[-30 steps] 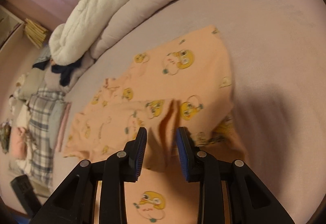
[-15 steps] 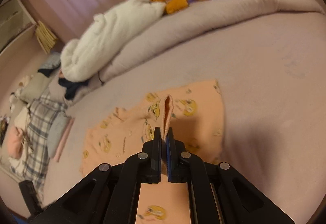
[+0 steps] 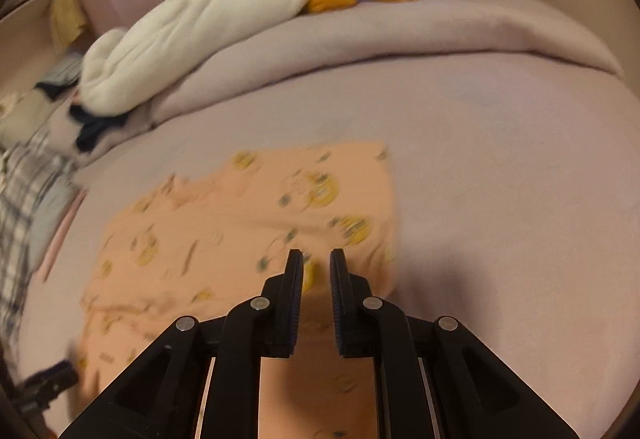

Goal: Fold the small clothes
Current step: 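Move both tools open to the shirt hem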

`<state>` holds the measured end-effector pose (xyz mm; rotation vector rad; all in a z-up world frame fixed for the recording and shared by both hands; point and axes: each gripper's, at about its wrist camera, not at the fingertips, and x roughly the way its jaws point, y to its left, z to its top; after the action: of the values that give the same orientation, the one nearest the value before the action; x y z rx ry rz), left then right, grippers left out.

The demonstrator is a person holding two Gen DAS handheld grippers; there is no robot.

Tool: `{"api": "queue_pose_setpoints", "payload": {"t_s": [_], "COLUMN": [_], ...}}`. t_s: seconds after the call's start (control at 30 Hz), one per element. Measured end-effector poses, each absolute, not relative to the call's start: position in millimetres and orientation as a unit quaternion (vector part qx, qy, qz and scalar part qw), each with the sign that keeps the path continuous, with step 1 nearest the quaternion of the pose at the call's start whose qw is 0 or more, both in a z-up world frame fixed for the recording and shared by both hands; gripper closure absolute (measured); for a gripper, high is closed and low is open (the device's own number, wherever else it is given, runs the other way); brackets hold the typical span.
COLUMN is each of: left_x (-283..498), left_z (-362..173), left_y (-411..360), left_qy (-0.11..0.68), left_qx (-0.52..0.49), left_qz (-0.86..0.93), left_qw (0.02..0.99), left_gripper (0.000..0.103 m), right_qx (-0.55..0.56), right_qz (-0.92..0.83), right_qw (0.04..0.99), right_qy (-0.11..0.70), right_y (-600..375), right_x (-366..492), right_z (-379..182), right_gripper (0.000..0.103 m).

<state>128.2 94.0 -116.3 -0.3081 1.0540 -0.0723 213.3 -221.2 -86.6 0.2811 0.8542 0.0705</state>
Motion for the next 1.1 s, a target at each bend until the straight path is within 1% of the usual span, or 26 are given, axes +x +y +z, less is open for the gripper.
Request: {"api": "queue_pose_setpoints", "payload": {"t_s": [0.13,0.37,0.43,0.5,0.57,0.8,1.1], "left_x": [119.3,96.9,89.0,81.6,72.9,47.3,24.6], "left_z": [-114.2,-108.3,-107.3,-107.2,-108.0,-115.4,-127.9], "left_y": [93.4,92.0,92.2,92.2,93.6,101.9,106.1], "left_qy": [0.501,0.496,0.496,0.497,0.498,0.506,0.518], "left_qx": [-0.142,-0.144,-0.146,-0.147,-0.148,-0.16,-0.183], "left_qz": [-0.036,-0.038,-0.042,-0.046,-0.047,-0.05,-0.044], "left_qw": [0.853,0.856,0.855,0.854,0.853,0.846,0.834], "left_gripper": [0.024,0.024,0.024,0.024,0.024,0.024,0.024], "right_qx": [0.129,0.126,0.128,0.136,0.147,0.19,0.234], "right_qz": [0.033,0.021,0.031,0.051,0.067,0.093,0.093], "right_qw": [0.88,0.896,0.896,0.893,0.89,0.869,0.845], "right_qy": [0.456,0.425,0.424,0.427,0.427,0.448,0.472], "right_y": [-226.4,-228.1,-226.8,-226.8,-224.1,-246.0,-266.3], "right_x": [215.3,176.3,159.5,134.1,122.8,64.9,32.4], "right_z": [-109.5,-78.6,-73.8,-71.6,-72.9,-86.5,-108.1], "right_gripper": [0.092,0.091,0.086,0.069,0.066,0.061,0.061]}}
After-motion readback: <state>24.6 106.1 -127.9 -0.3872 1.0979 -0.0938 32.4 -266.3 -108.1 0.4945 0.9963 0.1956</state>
